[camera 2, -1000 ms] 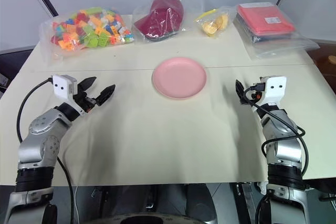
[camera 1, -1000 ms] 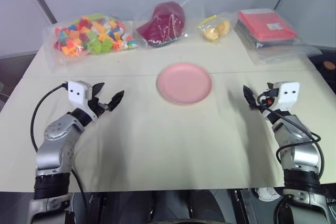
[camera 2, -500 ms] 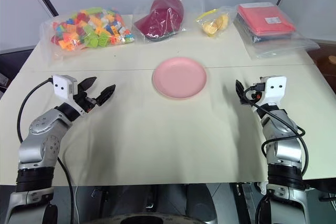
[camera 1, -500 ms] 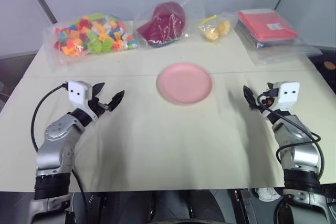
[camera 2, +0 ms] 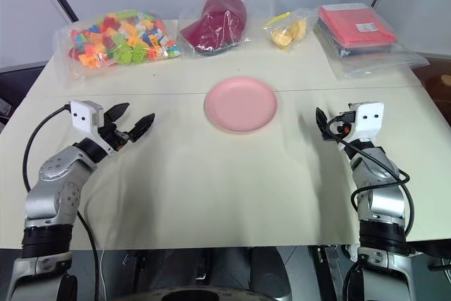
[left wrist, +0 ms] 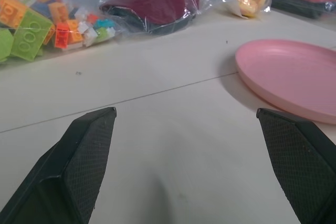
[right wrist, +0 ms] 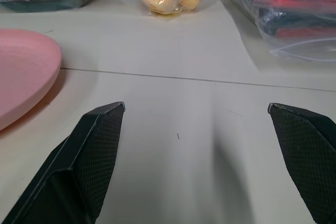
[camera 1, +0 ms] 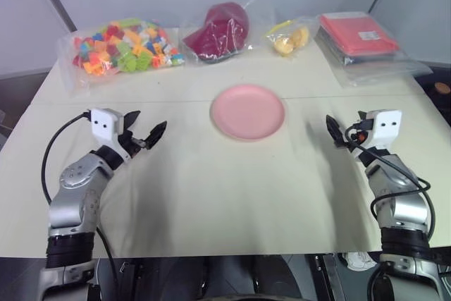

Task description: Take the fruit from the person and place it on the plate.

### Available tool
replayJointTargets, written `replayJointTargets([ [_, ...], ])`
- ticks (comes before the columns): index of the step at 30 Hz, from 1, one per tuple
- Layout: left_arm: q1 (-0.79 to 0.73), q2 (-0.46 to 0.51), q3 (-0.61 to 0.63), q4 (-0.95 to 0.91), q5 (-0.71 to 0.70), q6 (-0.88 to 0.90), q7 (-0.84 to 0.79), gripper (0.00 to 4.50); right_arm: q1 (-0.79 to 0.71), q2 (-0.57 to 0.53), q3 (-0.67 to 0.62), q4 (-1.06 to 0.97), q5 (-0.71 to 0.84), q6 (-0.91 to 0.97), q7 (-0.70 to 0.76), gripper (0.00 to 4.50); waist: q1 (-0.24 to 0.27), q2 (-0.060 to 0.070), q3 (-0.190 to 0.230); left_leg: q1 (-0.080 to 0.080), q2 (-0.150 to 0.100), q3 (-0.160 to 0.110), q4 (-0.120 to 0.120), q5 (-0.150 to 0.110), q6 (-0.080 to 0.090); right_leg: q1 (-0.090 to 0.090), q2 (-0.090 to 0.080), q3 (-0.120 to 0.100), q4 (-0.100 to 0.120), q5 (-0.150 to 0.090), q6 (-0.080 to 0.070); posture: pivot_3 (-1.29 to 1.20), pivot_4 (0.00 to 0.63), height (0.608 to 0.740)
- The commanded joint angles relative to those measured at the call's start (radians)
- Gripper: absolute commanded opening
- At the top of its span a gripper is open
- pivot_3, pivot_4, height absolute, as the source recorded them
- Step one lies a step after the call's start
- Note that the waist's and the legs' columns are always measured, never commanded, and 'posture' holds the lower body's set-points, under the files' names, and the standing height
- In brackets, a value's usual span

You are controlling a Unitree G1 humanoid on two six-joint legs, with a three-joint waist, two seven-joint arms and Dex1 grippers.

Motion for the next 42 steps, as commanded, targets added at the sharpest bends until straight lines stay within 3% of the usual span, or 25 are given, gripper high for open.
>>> replayJointTargets([
  [1,-0.012,0.011,0.017,-0.021,-0.006,-0.019,0.0,4.5,-0.016,-0.011,-0.01,-0.013,-0.001,-0.016,0.003,4.47,0.0,0.0,0.0,0.0,0.0,0.0,0.0,0.0,0.0,0.0,0.0,0.0,0.0,0.0,0.0,0.0,0.15,0.74],
  [31,-0.012,0.022,0.023,-0.02,-0.005,-0.011,0.007,4.5,-0.005,-0.036,0.001,-0.066,0.006,0.024,0.025,4.47,0.0,0.0,0.0,0.0,0.0,0.0,0.0,0.0,0.0,0.0,0.0,0.0,0.0,0.0,0.0,0.0,0.15,0.74],
  [37,-0.01,0.027,0.022,-0.007,-0.003,-0.016,-0.002,4.5,0.114,-0.176,0.014,-0.413,0.329,0.333,0.318,4.47,0.003,0.0,0.0,0.0,0.0,0.0,0.0,-0.001,0.002,0.0,0.0,0.0,0.0,0.0,0.0,0.0,0.15,0.74],
  [42,-0.008,0.03,0.02,0.01,-0.001,-0.024,-0.01,4.5,0.172,-0.298,0.008,-0.6,0.515,0.539,0.395,4.47,0.019,-0.001,0.0,0.001,0.0,-0.001,0.001,-0.003,0.004,0.002,0.0,0.0,-0.001,0.0,0.0,0.0,0.15,0.74],
])
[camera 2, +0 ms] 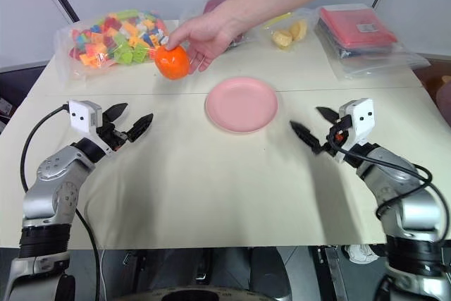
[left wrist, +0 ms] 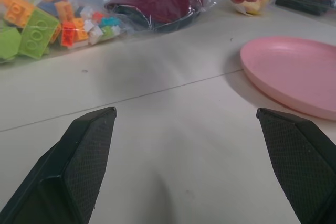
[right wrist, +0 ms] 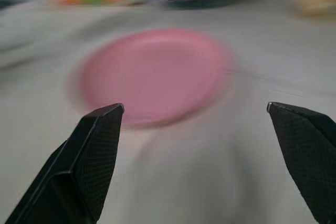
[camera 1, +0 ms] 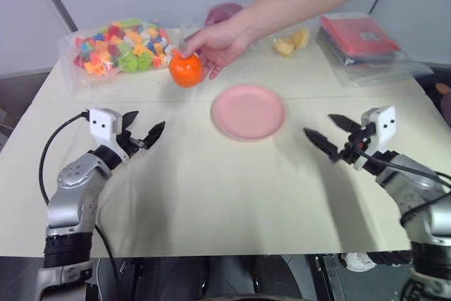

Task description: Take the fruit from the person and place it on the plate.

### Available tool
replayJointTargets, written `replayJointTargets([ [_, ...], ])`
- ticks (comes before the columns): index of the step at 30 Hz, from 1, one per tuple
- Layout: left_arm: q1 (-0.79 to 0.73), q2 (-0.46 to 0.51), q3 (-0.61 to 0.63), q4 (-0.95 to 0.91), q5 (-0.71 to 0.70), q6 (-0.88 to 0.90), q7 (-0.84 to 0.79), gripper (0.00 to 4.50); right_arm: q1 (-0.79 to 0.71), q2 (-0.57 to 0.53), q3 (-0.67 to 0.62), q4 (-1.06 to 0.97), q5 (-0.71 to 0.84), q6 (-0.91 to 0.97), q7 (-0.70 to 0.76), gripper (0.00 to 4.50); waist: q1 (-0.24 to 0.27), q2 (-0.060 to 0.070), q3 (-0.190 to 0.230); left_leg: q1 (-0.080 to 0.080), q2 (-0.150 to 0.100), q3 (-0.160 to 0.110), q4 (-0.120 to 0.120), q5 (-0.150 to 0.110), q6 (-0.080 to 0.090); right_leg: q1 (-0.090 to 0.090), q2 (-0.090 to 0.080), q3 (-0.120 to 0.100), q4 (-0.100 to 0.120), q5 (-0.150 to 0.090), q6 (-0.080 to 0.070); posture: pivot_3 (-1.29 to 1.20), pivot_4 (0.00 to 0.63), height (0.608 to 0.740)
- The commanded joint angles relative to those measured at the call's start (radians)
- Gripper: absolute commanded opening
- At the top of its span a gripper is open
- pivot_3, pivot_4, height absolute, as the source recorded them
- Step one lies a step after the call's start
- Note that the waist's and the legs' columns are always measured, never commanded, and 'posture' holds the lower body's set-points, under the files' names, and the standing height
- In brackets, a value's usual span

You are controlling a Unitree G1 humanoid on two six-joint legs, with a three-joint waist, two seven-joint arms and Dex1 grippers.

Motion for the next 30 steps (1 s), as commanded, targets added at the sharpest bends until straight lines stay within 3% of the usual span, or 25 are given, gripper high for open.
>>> replayJointTargets([
  [1,-0.007,0.012,0.016,-0.004,-0.001,-0.026,-0.01,4.5,-0.012,-0.031,-0.009,-0.107,0.094,0.085,0.011,4.47,0.007,0.0,0.0,0.0,0.0,0.0,0.0,0.0,0.0,0.0,0.0,0.0,0.0,0.0,0.0,0.0,0.15,0.74],
  [8,0.002,0.011,0.025,-0.029,-0.032,-0.036,-0.045,4.5,-0.089,0.006,0.034,-0.085,0.051,0.081,-0.046,4.47,0.01,-0.001,0.0,0.0,0.0,0.0,0.001,0.0,0.0,0.001,-0.001,0.0,0.0,0.0,0.0,0.0,0.15,0.74],
  [15,-0.092,0.007,-0.014,-0.165,-0.105,0.056,-0.043,4.5,-0.117,0.014,0.063,-0.045,0.008,0.055,-0.044,4.47,0.01,-0.001,0.0,0.0,0.0,0.0,0.001,0.0,0.0,0.001,-0.001,-0.001,0.0,0.0,0.0,0.0,0.15,0.74],
  [30,-0.348,-0.122,-0.104,0.101,-0.017,-0.054,-0.024,4.5,-0.096,0.066,0.079,-0.046,-0.035,0.025,-0.072,4.47,0.01,-0.002,0.001,0.0,-0.001,0.0,0.002,0.001,-0.002,0.001,0.0,-0.001,0.0,0.0,0.0,0.0,0.15,0.74],
])
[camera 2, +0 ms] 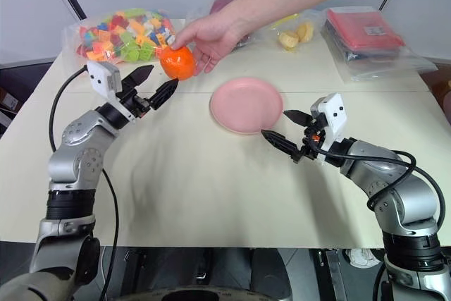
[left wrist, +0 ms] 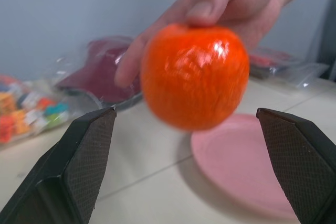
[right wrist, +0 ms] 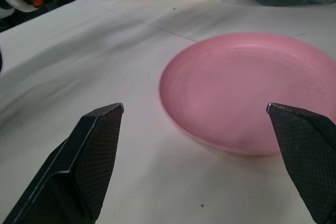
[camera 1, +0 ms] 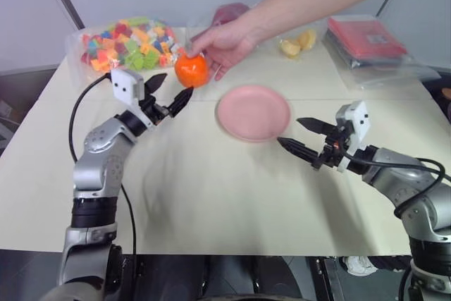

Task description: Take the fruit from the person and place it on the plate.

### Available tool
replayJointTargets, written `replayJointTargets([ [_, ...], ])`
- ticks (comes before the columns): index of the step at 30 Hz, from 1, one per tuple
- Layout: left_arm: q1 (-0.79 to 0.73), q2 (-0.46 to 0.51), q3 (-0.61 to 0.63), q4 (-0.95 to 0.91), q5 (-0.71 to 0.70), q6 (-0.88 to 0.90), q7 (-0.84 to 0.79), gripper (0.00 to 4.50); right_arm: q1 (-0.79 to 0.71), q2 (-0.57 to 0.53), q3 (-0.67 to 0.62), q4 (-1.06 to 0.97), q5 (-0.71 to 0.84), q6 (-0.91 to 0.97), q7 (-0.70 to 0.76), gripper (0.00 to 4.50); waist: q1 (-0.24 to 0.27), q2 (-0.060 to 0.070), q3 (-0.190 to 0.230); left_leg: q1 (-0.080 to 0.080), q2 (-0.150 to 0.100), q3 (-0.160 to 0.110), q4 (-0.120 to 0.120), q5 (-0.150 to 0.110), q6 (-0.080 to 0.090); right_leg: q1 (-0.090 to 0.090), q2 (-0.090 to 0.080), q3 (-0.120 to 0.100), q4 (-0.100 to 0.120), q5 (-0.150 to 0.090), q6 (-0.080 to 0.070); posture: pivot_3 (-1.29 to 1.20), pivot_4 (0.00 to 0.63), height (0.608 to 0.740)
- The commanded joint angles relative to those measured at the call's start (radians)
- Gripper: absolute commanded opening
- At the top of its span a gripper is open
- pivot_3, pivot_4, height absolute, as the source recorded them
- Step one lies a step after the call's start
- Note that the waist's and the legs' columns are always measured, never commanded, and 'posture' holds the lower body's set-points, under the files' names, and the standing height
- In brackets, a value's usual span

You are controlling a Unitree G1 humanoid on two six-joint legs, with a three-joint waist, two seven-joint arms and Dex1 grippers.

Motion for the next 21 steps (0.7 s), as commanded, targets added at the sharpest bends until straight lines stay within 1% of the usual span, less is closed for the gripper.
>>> replayJointTargets([
  [1,-0.053,-0.019,-0.011,0.041,0.017,-0.049,-0.007,4.5,0.012,0.014,-0.017,-0.031,-0.01,-0.029,-0.013,4.47,0.0,0.0,0.0,0.0,0.0,0.0,0.0,0.0,0.0,0.0,0.0,0.0,0.0,0.0,0.0,0.0,0.15,0.74],
  [5,-0.095,-0.036,-0.017,0.097,0.027,-0.079,-0.012,4.5,0.027,0.027,-0.014,-0.042,-0.016,-0.034,-0.028,4.47,-0.003,0.0,0.0,0.0,0.0,0.0,0.0,0.0,0.0,0.0,0.0,0.0,0.0,0.0,0.0,0.0,0.15,0.74],
  [7,-0.101,-0.041,-0.018,0.107,0.026,-0.084,-0.022,3.93,0.034,0.032,-0.018,-0.047,-0.019,-0.036,-0.034,4.5,-0.003,0.0,0.0,0.0,0.0,0.0,0.0,0.0,-0.001,0.0,0.0,0.0,0.0,0.0,0.0,0.0,0.15,0.74],
  [9,-0.108,-0.046,-0.021,0.115,0.033,-0.092,-0.023,3.14,0.04,0.033,-0.02,-0.048,-0.02,-0.038,-0.038,4.5,-0.002,0.0,0.0,0.0,0.0,0.0,0.0,0.001,-0.002,0.0,0.0,0.0,0.0,0.0,0.0,0.0,0.15,0.74],
  [10,-0.111,-0.048,-0.021,0.119,0.035,-0.095,-0.021,2.88,0.042,0.032,-0.02,-0.048,-0.021,-0.039,-0.039,4.5,-0.002,0.0,0.0,0.0,0.0,0.0,0.0,0.001,-0.002,0.0,0.0,0.0,0.0,0.0,0.0,0.0,0.15,0.74],
  [11,-0.114,-0.049,-0.02,0.123,0.037,-0.097,-0.021,2.81,0.043,0.032,-0.021,-0.048,-0.02,-0.039,-0.04,4.5,-0.001,0.0,0.0,0.0,0.0,0.0,0.0,0.001,-0.002,0.0,0.0,0.0,0.0,0.0,0.0,0.0,0.15,0.74],
  [17,-0.117,-0.044,-0.018,0.125,0.032,-0.095,-0.03,2.81,0.047,0.032,-0.023,-0.049,-0.018,-0.041,-0.045,4.5,-0.002,0.0,0.0,0.0,0.0,0.0,0.0,0.001,-0.002,0.0,0.0,0.0,0.0,0.0,0.0,0.0,0.15,0.74],
  [21,-0.11,-0.055,-0.083,0.077,0.032,-0.033,-0.067,2.81,0.048,0.036,-0.019,-0.041,-0.022,-0.046,-0.047,4.5,-0.002,0.0,0.0,0.0,0.0,0.0,0.0,0.001,-0.002,0.0,0.0,0.0,0.0,0.0,0.0,0.0,0.15,0.74],
])
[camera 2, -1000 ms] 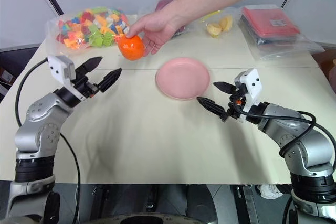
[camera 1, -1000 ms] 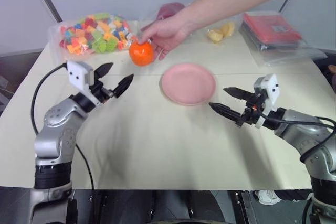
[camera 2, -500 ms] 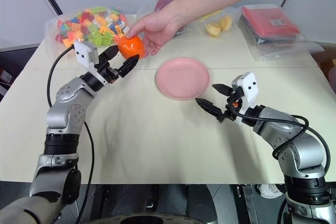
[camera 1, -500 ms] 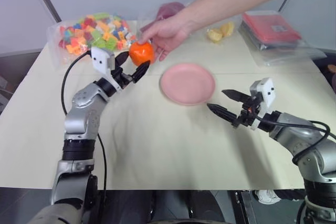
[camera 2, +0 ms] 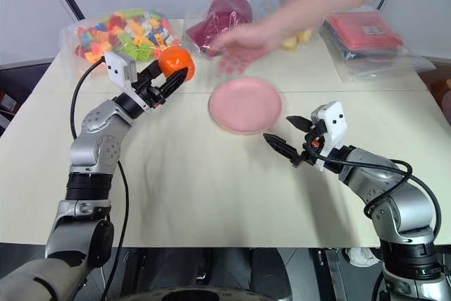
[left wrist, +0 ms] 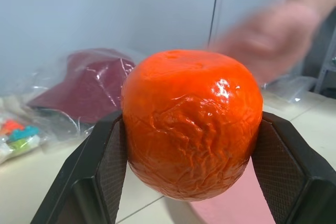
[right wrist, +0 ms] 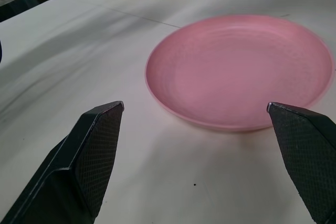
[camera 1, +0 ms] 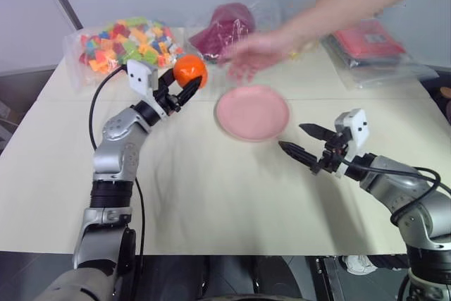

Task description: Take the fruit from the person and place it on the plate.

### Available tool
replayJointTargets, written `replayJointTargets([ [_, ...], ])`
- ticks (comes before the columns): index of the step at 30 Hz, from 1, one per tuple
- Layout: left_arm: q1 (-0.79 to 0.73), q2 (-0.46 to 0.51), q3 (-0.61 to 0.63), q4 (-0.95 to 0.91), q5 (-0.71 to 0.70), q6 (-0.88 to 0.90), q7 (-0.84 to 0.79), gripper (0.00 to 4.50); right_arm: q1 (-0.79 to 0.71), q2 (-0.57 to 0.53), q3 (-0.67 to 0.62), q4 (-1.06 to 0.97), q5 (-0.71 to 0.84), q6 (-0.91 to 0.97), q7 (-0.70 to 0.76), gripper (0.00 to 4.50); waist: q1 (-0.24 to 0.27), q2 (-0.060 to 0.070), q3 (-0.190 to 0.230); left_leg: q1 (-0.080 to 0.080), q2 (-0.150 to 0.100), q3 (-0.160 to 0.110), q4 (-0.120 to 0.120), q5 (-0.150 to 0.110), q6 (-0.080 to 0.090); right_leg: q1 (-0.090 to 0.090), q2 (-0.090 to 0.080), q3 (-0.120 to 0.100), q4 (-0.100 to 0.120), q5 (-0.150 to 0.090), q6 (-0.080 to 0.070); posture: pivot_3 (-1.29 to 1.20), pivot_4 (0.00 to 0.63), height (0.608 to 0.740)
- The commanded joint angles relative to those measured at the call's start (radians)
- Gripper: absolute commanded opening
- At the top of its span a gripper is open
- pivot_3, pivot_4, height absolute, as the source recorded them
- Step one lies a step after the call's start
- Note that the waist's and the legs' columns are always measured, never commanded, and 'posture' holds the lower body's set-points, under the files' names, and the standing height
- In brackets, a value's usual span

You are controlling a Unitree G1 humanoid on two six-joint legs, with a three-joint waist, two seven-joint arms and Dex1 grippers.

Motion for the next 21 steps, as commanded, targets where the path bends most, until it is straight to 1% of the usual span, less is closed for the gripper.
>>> replayJointTargets([
  [1,-0.018,-0.015,-0.076,-0.057,0.019,0.035,-0.024,2.81,-0.004,0.012,-0.017,-0.033,-0.006,-0.031,-0.003,4.5,0.001,0.0,0.0,0.0,0.0,0.0,0.0,0.0,0.0,0.0,0.0,0.0,0.0,0.0,0.0,0.0,0.15,0.74],
  [4,-0.072,-0.051,-0.183,0.074,0.149,-0.013,0.004,2.81,0.001,0.023,-0.005,-0.031,-0.02,-0.04,-0.013,4.5,0.008,0.0,0.0,0.0,0.0,0.0,0.001,0.0,0.0,0.001,0.0,0.0,0.0,0.0,0.0,0.0,0.15,0.74],
  [6,-0.127,-0.086,-0.227,0.189,0.215,-0.083,0.01,2.81,0.006,0.032,-0.002,-0.035,-0.027,-0.042,-0.019,4.5,0.01,0.0,0.0,0.0,-0.001,0.0,0.002,-0.001,0.001,0.002,0.0,0.0,0.0,0.001,0.001,0.0,0.15,0.74],
  [12,-0.284,-0.169,-0.24,0.52,0.293,-0.24,0.032,2.81,0.033,0.048,-0.012,-0.062,-0.033,-0.045,-0.043,4.5,0.014,-0.002,0.001,0.0,-0.001,0.0,0.001,0.0,0.001,0.0,0.0,0.0,-0.001,0.001,0.001,0.0,0.15,0.74],
  [15,-0.328,-0.19,-0.22,0.617,0.293,-0.283,0.026,2.81,0.049,0.053,-0.014,-0.076,-0.036,-0.047,-0.055,4.5,0.014,-0.002,0.001,0.0,-0.001,0.001,0.001,-0.001,0.001,0.0,0.0,0.0,-0.001,0.001,0.001,0.0,0.15,0.74],
  [17,-0.346,-0.203,-0.204,0.659,0.282,-0.295,0.022,3.87,0.064,0.056,-0.018,-0.089,-0.036,-0.048,-0.065,4.5,0.014,-0.002,0.001,0.0,-0.001,0.0,0.001,-0.001,0.001,0.0,0.0,0.0,-0.001,0.001,0.001,0.0,0.15,0.74],
  [18,-0.351,-0.207,-0.197,0.671,0.278,-0.297,0.015,4.23,0.069,0.058,-0.02,-0.094,-0.036,-0.048,-0.069,4.5,0.014,-0.002,0.001,0.0,-0.001,0.0,0.001,-0.001,0.001,0.0,0.0,0.0,-0.001,0.001,0.001,0.0,0.15,0.74],
  [19,-0.354,-0.21,-0.192,0.68,0.277,-0.301,0.014,4.48,0.072,0.058,-0.022,-0.096,-0.036,-0.048,-0.071,4.5,0.014,-0.002,0.001,0.0,-0.001,0.0,0.001,-0.001,0.001,0.0,0.0,0.0,0.0,0.001,0.001,0.0,0.15,0.74],
  [21,-0.355,-0.211,-0.184,0.689,0.277,-0.308,0.009,4.48,0.074,0.058,-0.023,-0.097,-0.036,-0.05,-0.073,4.5,0.013,-0.002,0.001,0.0,-0.001,0.0,0.001,-0.001,0.001,0.0,0.0,0.0,0.0,0.001,0.001,0.0,0.15,0.74],
])
